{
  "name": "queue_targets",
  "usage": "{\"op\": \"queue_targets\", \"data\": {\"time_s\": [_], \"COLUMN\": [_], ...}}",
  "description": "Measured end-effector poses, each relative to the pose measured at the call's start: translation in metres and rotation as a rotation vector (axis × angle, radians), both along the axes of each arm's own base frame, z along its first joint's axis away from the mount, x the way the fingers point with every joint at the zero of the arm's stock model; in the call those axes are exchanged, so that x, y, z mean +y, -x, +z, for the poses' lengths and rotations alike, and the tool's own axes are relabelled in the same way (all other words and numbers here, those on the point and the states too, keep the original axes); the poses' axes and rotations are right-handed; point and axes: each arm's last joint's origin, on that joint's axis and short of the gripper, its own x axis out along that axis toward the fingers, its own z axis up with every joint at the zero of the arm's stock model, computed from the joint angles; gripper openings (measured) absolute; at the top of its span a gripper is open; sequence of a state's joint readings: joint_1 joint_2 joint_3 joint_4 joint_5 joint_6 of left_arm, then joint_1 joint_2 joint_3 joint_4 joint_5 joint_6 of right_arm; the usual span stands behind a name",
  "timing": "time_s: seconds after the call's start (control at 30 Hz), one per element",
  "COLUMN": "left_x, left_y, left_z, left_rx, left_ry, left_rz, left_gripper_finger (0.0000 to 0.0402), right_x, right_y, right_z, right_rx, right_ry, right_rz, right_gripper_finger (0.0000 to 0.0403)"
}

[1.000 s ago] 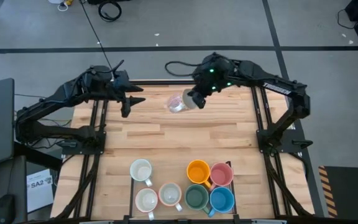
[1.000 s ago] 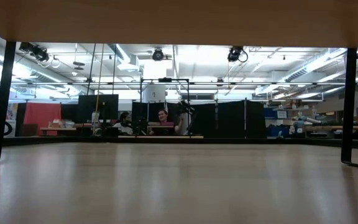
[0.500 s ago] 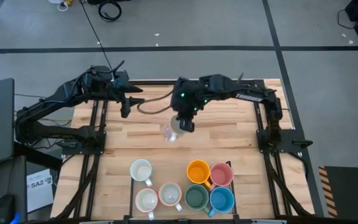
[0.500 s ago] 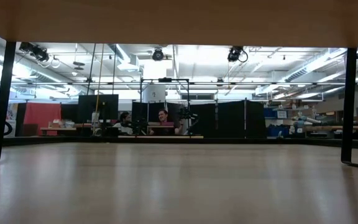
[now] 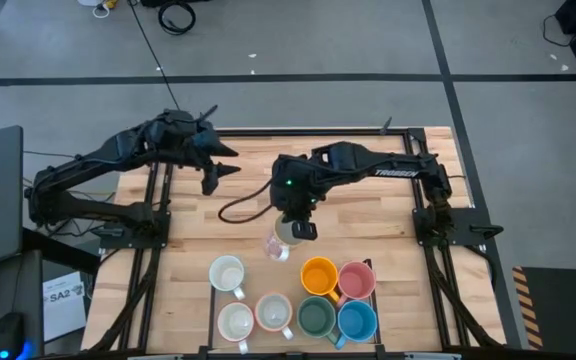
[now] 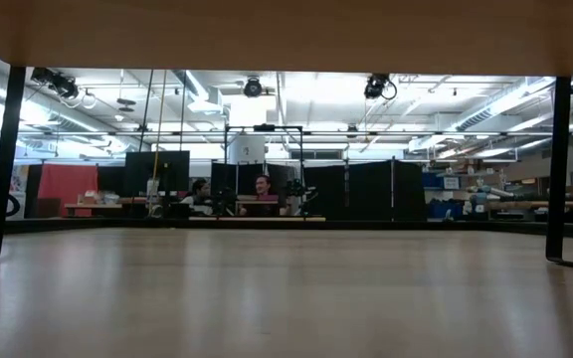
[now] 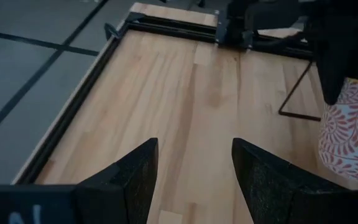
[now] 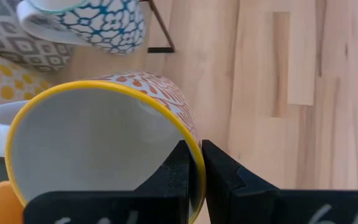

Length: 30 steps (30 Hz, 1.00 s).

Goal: Place coffee mugs
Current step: Put the orange mug on the shelf

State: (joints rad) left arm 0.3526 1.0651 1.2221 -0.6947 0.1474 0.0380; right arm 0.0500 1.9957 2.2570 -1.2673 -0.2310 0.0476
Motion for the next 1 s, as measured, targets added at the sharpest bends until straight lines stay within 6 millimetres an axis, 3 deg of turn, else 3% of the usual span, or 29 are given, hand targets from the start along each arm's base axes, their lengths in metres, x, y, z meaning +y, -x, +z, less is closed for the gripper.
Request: {"op": "queue_targets", "data": {"time_s": [0.47, 1.0], "left_x": [-0.019, -0.051], "left_y": [-0.043, -0.053], "left_z": [-0.026, -0.028], "left_rx": [0.108, 0.105], "left_ry": [0.033, 0.026], "left_rz": [-0.133, -0.265], "left_gripper_finger": [0.0212, 0.0212], "right_x": [0.023, 0.034], "right_y": [0.0, -0.005], "right_z": [-0.003, -0.002], "right_rx": [-0.007, -0.074], "right_ry": [-0.001, 0.009], "right_rz": [0.052, 0.059], "right_gripper_finger": [0.0027, 0.0027]}}
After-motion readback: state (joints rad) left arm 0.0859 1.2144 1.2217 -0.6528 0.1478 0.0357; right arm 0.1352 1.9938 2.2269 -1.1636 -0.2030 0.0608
